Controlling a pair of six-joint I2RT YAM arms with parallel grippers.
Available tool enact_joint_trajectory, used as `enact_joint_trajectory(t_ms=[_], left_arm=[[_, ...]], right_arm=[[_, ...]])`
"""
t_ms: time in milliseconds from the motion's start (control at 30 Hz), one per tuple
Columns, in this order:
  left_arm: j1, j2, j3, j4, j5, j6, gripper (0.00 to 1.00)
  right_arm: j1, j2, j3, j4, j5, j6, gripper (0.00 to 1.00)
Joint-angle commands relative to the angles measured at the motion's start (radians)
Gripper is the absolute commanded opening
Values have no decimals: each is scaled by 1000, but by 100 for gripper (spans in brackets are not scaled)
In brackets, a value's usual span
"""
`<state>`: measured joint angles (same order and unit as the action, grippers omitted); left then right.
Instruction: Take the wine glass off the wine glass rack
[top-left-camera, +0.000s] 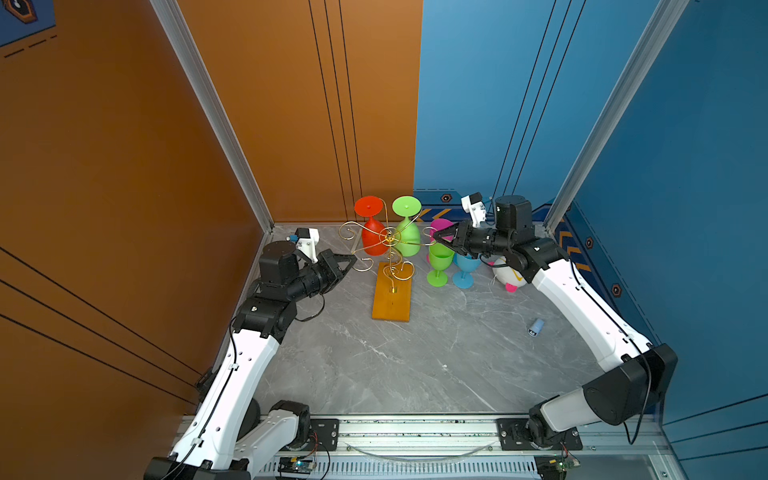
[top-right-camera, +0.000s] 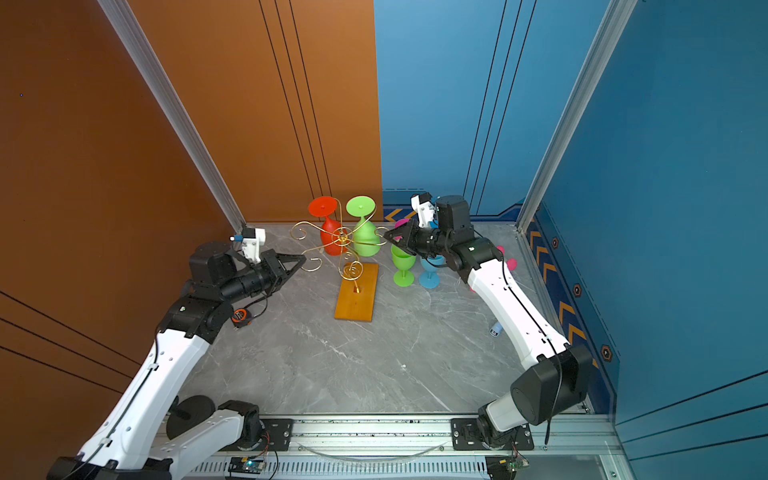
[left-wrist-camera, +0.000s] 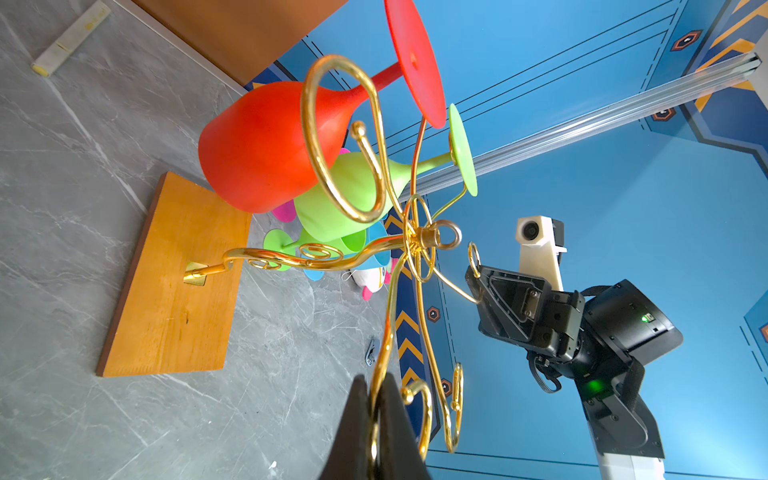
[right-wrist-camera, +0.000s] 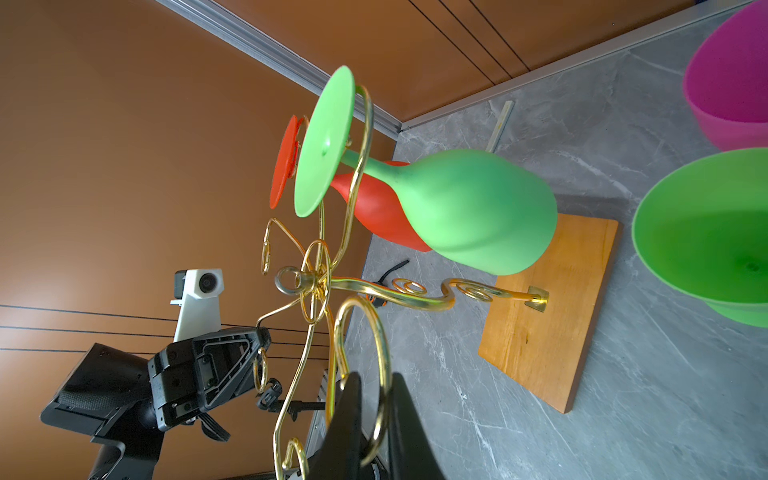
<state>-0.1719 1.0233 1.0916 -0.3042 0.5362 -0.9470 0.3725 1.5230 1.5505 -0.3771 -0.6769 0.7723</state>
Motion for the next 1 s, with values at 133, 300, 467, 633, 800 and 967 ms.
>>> enact_joint_trajectory(t_ms=[133,300,467,633,800,967], left_arm=[[3,39,37,71,-15,68,14],[8,47,42,86,-15,68,17],[9,55,47,97,-8,67,19],[16,51,48,97,2,66,28],[36,20,31,88,9,78,41],[96,-32,-10,53,12,121,58]], right_arm=[[-18,56,53,74,-32,-81,16],[-35,67,74,75,-48,-84,23],[-69,75,99,72,-68,-87,37],[-105,98,129,74,-87,-100,53],[-124,204,239,75,-115,-90,59],[-114,331,382,87,-140,-62,60]])
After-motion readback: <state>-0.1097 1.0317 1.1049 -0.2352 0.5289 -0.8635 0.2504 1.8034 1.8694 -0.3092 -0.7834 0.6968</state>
